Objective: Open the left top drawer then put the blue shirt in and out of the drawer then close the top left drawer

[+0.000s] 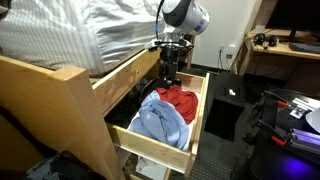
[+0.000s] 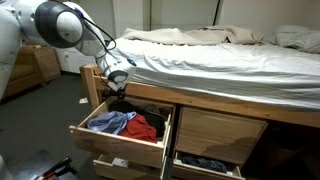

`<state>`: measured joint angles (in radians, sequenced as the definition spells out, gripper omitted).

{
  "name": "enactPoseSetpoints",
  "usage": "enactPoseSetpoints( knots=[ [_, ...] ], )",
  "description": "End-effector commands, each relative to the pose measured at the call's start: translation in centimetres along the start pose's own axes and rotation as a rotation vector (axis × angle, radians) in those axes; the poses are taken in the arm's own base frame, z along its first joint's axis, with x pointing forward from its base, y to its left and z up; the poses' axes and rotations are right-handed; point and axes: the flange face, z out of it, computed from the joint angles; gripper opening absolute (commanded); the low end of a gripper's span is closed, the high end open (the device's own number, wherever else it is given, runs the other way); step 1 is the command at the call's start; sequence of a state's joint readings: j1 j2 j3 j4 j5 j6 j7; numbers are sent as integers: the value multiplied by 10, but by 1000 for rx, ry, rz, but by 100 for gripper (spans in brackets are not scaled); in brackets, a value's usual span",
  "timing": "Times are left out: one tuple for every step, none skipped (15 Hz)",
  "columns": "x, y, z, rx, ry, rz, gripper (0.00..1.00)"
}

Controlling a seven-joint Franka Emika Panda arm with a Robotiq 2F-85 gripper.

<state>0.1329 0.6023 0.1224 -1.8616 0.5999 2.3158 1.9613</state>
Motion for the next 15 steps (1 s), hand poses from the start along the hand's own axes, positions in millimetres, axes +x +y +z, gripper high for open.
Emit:
enactPoseSetpoints(
  knots=[
    [1, 0, 4, 9, 22, 20, 99],
    [6, 2, 14, 27, 78, 81, 100],
    [12, 6, 21, 41, 123, 132, 100],
    [17, 12, 25, 48, 160, 174, 100],
    [22, 20, 26, 55, 201, 219, 100],
    [25, 29, 23, 71, 236, 268, 100],
    [27, 34, 22, 96, 267, 314, 100],
    [18, 18, 33, 67, 219, 248, 100],
    [19, 22, 35, 82, 241, 279, 100],
    [19, 25, 34, 89, 248, 294, 100],
    [20, 27, 33, 92, 249, 300, 100],
    [20, 27, 31, 93, 249, 303, 100],
    [21, 21, 36, 95, 229, 292, 100],
    [23, 12, 50, 110, 214, 274, 100],
    [24, 7, 66, 121, 202, 249, 100]
  ],
)
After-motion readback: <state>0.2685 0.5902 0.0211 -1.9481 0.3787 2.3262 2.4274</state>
